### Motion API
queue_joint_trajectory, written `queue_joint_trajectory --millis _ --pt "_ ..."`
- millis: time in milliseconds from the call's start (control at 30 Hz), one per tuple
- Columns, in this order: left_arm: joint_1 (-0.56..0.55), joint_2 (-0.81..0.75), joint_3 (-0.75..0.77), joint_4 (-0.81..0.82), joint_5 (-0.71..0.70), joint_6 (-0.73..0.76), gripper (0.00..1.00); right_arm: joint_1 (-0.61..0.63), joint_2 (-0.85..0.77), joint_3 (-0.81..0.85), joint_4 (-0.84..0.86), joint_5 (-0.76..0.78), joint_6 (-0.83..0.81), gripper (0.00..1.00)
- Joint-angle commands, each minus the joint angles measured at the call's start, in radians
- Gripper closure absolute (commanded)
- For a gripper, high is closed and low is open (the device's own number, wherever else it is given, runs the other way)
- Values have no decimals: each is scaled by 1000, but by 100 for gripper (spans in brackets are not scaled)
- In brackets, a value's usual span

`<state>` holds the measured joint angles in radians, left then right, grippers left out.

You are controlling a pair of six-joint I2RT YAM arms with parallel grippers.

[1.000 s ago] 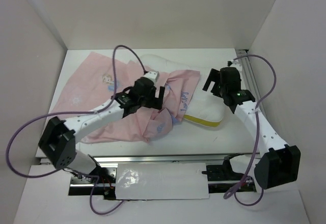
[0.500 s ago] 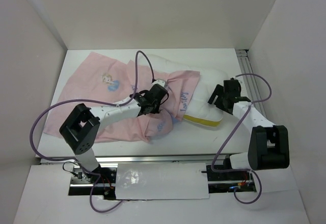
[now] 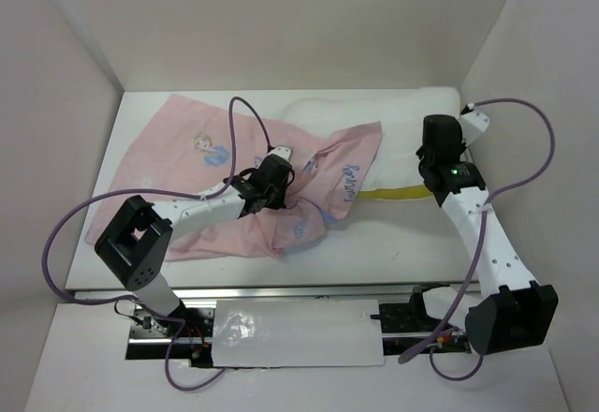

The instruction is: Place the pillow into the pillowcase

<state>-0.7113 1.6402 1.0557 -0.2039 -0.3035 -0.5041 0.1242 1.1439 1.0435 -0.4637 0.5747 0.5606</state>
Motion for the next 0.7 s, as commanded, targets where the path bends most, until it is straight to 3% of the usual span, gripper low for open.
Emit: queue_joint_trajectory --millis 0,167,267,367,400,433,467,500,533,667 --pt "-2 -16 -37 73 97 51 100 34 -47 137 -6 344 10 100" --pt "-11 -55 -98 161 242 90 94 147 3 240 5 525 -48 100" --pt "-2 -56 -109 175 270 102 92 225 26 286 101 645 -146 100" --pt "-2 -65 -109 175 297 113 89 313 62 320 279 789 -319 100" --pt "-2 -74 -109 175 309 125 89 336 80 320 448 833 -388 100" --pt "-2 -74 -120 190 341 136 83 374 92 320 568 914 -586 100" --pt "-2 -74 -120 190 342 145 82 383 105 310 700 941 -696 100" --pt "-2 -74 -120 190 342 145 82 384 135 309 944 941 -809 100" --pt "-2 -65 -108 179 352 145 82 384 152 309 1023 941 -955 100" --pt "9 -71 -95 161 365 156 77 393 223 424 1040 923 -985 100"
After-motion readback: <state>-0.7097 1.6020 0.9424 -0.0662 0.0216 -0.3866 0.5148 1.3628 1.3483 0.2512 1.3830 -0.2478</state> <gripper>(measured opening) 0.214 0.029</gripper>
